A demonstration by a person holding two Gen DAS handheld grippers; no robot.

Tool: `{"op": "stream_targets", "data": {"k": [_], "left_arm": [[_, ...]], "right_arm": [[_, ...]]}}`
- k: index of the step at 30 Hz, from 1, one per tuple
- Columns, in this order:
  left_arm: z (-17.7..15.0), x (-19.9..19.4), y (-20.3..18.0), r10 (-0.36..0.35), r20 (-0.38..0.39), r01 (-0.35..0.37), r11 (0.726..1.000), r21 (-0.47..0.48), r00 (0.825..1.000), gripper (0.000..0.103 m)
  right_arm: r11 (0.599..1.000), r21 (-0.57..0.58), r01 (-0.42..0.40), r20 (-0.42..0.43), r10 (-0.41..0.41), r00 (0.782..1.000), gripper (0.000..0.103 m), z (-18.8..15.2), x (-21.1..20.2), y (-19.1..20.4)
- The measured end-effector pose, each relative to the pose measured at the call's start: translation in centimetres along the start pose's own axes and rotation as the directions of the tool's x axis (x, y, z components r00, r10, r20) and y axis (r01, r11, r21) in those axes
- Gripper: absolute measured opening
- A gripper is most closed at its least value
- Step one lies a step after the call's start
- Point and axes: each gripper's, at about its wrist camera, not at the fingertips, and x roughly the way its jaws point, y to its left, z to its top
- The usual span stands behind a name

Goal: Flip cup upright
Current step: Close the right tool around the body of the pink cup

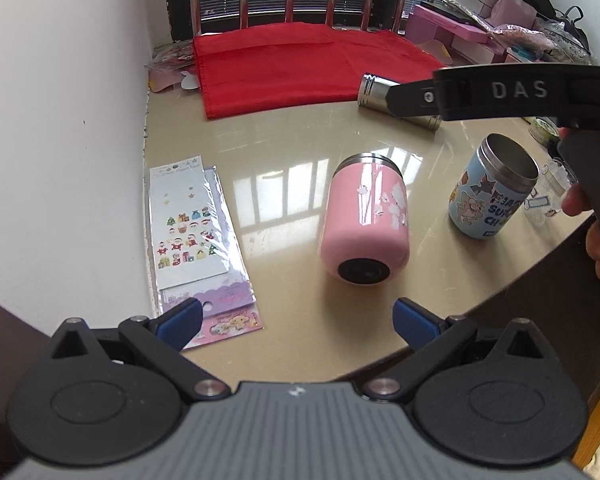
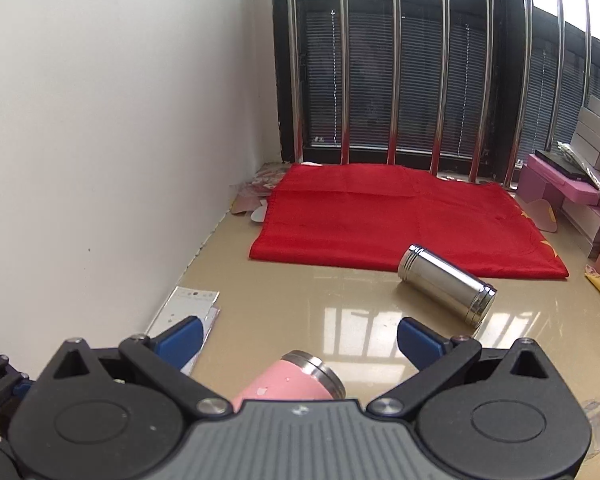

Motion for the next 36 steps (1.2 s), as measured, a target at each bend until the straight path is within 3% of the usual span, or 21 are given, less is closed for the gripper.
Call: {"op": "stream_targets", "data": {"k": [2, 5, 7, 10, 11, 13, 16, 20, 22, 25, 28, 32, 36], "left_arm": [[-0.9, -0.1, 0.3, 0.007, -0.014, -0.007, 1.000, 0.001, 1.000, 0.103], [-2.1, 0.1, 0.7, -0.003, -0.026, 0.003, 1.000, -0.010, 1.000, 0.103], [-2.7, 0.3, 0.9, -0.003, -0.028, 0.002, 1.000, -0.031, 1.000, 0.103], [-3.2, 0.5, 1.3, -0.026, -0.030, 0.024, 0.997, -0.079, 0.999, 0.103], [-3.2, 0.5, 1.4, -0.027, -0.031, 0.024, 0.996, -0.085, 0.999, 0.103], [-3.2, 0.6, 1.6, -0.022, -0.025, 0.019, 0.996, -0.091, 0.999, 0.103], [-3.1, 0.9, 2.1, -0.002, -0.020, 0.000, 0.994, -0.110, 1.000, 0.103], [-3.1, 1.4, 2.4, 0.027, -0.023, -0.030, 0.988, -0.149, 0.999, 0.103], [-2.9, 1.8, 2.5, 0.030, -0.027, -0.034, 0.986, -0.161, 0.999, 0.103], [-2.7, 2.1, 2.2, 0.029, -0.030, -0.034, 0.986, -0.165, 0.999, 0.103], [-2.6, 2.6, 2.1, 0.032, -0.040, -0.038, 0.985, -0.166, 0.999, 0.103], [-2.5, 3.4, 2.0, 0.034, -0.059, -0.044, 0.982, -0.184, 0.998, 0.103], [-2.4, 4.4, 1.8, 0.036, -0.060, -0.047, 0.978, -0.204, 0.998, 0.103]], "right_arm": [[0.999, 0.037, 0.020, -0.096, -0.016, 0.995, 0.103, -0.1, 2.8, 1.4], [0.993, 0.090, 0.076, -0.243, -0.052, 0.969, 0.103, -0.8, 8.1, 2.3], [0.975, 0.153, 0.163, -0.356, -0.100, 0.929, 0.102, -1.6, 11.7, 1.8], [0.937, 0.280, 0.209, -0.471, -0.056, 0.880, 0.093, -3.1, 14.3, 0.0], [0.932, 0.306, 0.195, -0.480, -0.027, 0.877, 0.093, -3.4, 14.7, -0.4], [0.957, 0.247, 0.149, -0.492, -0.009, 0.871, 0.092, -3.4, 14.8, -0.4], [0.998, 0.066, 0.019, -0.525, 0.018, 0.851, 0.091, -3.2, 14.7, 0.7], [0.985, -0.133, -0.106, -0.560, 0.013, 0.829, 0.091, -3.1, 14.4, 2.2], [0.969, -0.204, -0.141, -0.561, 0.002, 0.828, 0.091, -2.6, 14.6, 2.8], [0.969, -0.204, -0.140, -0.559, 0.002, 0.829, 0.091, -2.3, 14.6, 2.6], [0.984, -0.153, -0.093, -0.509, 0.002, 0.861, 0.103, -2.0, 14.1, 1.9], [0.998, -0.035, -0.060, -0.383, 0.042, 0.923, 0.103, -1.8, 12.4, 0.6], [0.998, -0.005, -0.069, -0.338, 0.063, 0.939, 0.103, -2.8, 11.9, 0.4]]}}
